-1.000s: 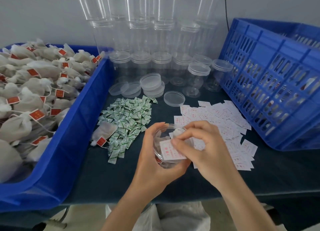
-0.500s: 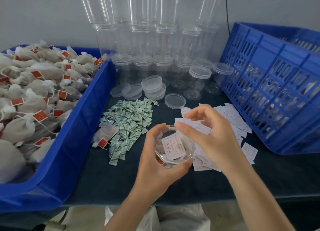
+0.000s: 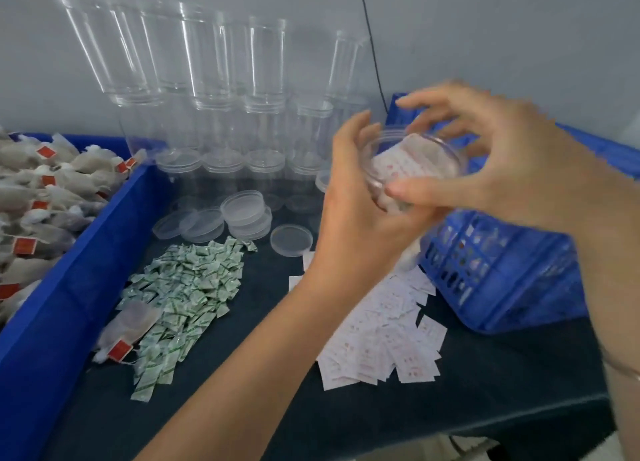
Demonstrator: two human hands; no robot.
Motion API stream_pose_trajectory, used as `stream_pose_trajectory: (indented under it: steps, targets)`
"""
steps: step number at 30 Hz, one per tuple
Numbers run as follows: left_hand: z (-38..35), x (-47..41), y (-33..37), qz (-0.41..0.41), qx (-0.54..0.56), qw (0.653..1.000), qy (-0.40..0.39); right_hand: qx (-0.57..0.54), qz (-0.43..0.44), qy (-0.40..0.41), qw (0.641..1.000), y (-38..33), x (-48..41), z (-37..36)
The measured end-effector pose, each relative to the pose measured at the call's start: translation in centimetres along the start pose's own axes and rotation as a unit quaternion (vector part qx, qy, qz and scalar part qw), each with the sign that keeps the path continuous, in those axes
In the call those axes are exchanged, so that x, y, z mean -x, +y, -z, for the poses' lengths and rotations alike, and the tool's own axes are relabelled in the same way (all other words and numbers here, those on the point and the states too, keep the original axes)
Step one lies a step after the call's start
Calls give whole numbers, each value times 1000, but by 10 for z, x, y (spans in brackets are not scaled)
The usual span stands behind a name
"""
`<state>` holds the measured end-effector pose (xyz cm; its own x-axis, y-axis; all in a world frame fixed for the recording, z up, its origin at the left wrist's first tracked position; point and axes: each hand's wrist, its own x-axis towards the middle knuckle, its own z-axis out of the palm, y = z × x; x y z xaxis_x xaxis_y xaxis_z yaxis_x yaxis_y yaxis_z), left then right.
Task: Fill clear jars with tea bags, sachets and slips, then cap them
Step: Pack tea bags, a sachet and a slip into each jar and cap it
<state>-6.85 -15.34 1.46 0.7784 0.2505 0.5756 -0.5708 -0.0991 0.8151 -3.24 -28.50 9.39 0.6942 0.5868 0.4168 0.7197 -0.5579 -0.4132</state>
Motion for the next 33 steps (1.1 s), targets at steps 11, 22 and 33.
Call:
stream_pose_trajectory:
  steps: [11,22,33]
  targets:
    - [-121,-87,-39,57,-67,988,-126,48,-137,237,961,83,-60,122]
    - [-127,-116,-83,23,-187,950,-251,114,-384,0,916,200,-94,85]
    - [-127,-117,-93,2,-187,954,-235,105,-388,-204,893,210,-91,86]
